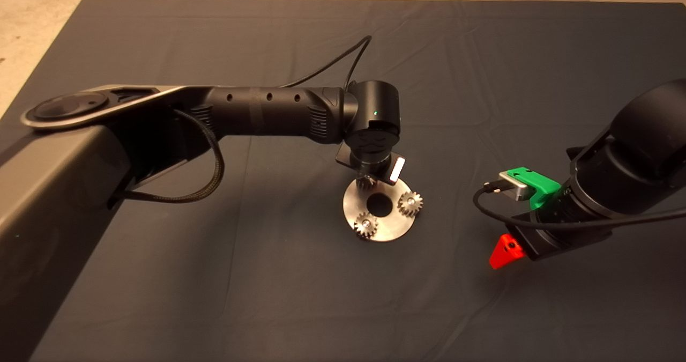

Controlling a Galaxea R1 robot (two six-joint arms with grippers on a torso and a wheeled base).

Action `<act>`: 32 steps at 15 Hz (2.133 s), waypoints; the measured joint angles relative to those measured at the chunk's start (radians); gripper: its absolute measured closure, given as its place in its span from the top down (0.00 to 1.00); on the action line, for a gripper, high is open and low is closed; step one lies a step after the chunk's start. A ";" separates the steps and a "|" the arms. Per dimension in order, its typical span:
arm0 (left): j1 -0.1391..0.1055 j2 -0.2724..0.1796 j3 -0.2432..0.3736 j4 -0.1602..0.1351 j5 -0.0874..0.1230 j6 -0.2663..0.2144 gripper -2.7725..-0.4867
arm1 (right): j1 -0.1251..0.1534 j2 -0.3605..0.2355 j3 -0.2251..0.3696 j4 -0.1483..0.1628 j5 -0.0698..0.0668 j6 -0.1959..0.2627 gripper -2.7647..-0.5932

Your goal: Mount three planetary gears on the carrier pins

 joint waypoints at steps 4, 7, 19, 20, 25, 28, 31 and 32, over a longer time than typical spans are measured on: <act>0.000 -0.003 0.000 -0.003 0.000 -0.001 0.29 | 0.000 0.000 0.000 0.000 0.000 0.003 0.86; 0.000 -0.005 0.000 -0.003 0.005 -0.007 0.35 | 0.000 0.000 0.000 0.000 0.001 0.003 0.86; -0.066 -0.011 -0.011 -0.042 0.029 -0.047 0.64 | -0.002 0.000 0.000 0.000 0.000 0.003 0.86; -0.109 -0.013 -0.017 -0.040 0.029 -0.052 0.68 | -0.002 0.000 0.000 0.000 0.000 0.003 0.86; -0.152 -0.019 -0.026 -0.052 0.021 -0.065 0.77 | -0.002 0.000 0.001 0.000 0.000 0.003 0.86; -0.159 -0.019 -0.025 -0.053 0.044 -0.065 0.82 | -0.002 0.000 0.001 0.000 0.001 0.003 0.86; -0.159 -0.022 -0.021 -0.053 0.050 -0.067 0.82 | -0.002 0.000 0.002 0.000 0.001 0.003 0.86; -0.159 -0.033 0.001 -0.052 0.050 -0.075 0.82 | -0.002 0.000 0.003 0.000 0.000 0.004 0.86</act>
